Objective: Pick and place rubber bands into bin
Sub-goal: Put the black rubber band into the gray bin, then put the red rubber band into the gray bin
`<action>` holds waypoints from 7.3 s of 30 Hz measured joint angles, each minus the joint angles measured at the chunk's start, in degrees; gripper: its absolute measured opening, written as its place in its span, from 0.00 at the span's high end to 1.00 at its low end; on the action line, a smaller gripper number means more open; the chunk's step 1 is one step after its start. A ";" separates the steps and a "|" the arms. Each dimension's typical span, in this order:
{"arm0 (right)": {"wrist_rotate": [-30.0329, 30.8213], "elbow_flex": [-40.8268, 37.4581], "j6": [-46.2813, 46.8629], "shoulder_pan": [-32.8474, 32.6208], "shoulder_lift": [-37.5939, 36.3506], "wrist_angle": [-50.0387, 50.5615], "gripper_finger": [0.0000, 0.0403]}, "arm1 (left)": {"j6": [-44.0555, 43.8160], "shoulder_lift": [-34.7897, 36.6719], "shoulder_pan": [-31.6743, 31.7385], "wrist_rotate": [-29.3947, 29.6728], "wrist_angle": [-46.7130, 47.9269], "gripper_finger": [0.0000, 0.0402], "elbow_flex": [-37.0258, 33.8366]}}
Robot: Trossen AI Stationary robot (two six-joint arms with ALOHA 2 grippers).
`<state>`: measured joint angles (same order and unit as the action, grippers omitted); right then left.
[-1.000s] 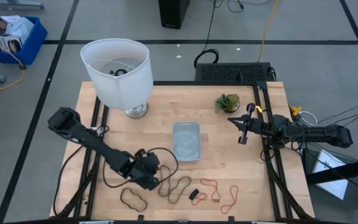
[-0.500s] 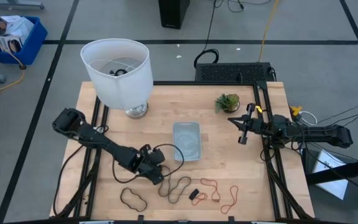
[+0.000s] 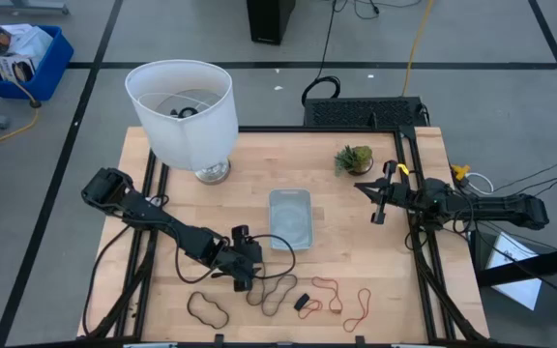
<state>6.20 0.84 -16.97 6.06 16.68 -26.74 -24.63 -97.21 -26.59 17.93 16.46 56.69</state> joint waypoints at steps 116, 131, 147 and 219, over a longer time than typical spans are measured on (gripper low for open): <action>0.02 0.00 -0.24 -0.02 0.12 0.00 0.99 | 37.68 -3.92 20.91 4.42 -33.88 0.99 -2.81; 0.19 -0.02 -0.26 -0.02 0.11 0.00 0.99 | 33.69 -3.54 22.18 0.05 -33.78 0.72 -2.81; 0.19 -0.01 -1.43 0.00 0.11 0.00 0.99 | 41.37 11.86 12.45 11.73 -24.11 0.62 -2.81; 21.70 31.39 4.72 -39.28 35.90 13.33 0.60 | 36.10 0.13 7.39 -7.98 -86.56 0.94 -39.26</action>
<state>27.90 32.23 -12.25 -33.22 52.58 -13.41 11.47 -97.08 -19.20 9.96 -70.10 17.43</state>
